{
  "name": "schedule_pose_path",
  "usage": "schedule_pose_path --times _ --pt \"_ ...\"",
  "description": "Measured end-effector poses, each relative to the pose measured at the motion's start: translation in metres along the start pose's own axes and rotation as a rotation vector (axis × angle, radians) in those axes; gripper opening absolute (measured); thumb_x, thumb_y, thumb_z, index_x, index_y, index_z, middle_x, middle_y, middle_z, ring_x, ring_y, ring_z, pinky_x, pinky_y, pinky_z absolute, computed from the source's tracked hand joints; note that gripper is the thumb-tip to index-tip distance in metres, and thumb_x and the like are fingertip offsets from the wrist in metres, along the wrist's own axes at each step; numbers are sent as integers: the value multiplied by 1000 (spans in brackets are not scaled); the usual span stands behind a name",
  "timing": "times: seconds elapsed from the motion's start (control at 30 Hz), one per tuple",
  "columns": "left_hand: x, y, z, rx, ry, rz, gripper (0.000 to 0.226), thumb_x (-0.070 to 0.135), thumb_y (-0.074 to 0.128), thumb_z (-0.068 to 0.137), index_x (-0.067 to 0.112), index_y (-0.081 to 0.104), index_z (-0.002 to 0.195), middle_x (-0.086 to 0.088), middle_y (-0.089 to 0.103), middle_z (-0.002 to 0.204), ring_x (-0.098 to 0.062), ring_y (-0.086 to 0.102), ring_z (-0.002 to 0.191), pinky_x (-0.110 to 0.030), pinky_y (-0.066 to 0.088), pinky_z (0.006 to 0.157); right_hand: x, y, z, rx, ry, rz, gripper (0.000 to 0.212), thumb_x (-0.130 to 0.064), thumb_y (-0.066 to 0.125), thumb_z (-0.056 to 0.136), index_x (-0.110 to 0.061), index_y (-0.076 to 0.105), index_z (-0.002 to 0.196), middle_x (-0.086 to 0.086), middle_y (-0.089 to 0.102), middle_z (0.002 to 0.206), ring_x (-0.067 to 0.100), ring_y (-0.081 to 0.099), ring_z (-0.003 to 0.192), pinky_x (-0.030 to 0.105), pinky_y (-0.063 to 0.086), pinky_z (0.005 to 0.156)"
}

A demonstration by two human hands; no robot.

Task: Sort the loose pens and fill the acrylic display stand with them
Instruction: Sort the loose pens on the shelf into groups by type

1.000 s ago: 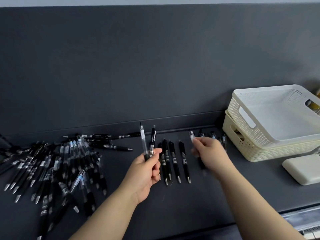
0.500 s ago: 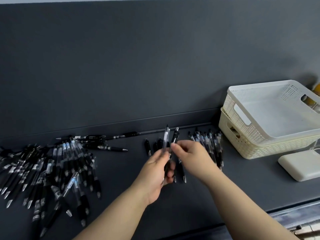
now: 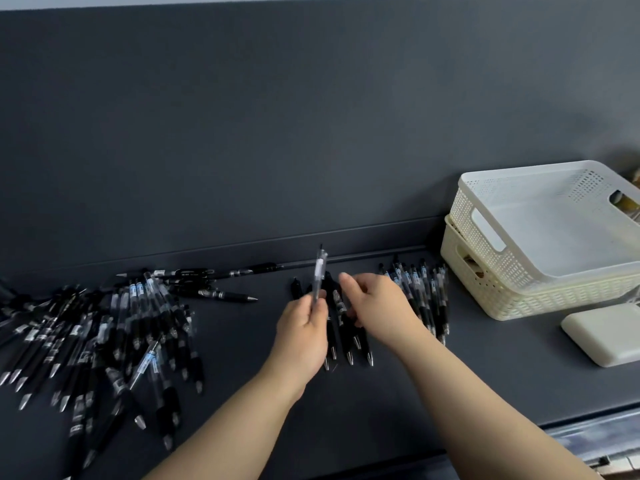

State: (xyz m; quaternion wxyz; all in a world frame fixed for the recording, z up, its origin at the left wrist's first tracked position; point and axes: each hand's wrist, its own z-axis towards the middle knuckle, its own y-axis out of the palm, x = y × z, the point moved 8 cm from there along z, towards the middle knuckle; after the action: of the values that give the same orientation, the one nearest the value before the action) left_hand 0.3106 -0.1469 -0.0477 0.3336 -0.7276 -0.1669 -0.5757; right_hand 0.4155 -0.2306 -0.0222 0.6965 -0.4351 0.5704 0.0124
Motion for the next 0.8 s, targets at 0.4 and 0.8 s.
schedule_pose_path --times 0.4,0.8 --pt "13 68 -10 -404 384 1096 49 47 18 99 36 25 146 8 -1 159 -22 -6 145 -48 -6 114 48 -75 12 240 79 -454 20 -21 55 88 -10 55 71 7 56 68 30 56 73 30 36 55" --pt "7 7 0 -295 242 1031 52 39 25 101 22 19 150 2 11 159 -19 7 145 -39 8 118 9 5 6 -10 -124 -481 21 -25 54 89 -8 66 94 12 61 96 30 59 95 32 45 79"
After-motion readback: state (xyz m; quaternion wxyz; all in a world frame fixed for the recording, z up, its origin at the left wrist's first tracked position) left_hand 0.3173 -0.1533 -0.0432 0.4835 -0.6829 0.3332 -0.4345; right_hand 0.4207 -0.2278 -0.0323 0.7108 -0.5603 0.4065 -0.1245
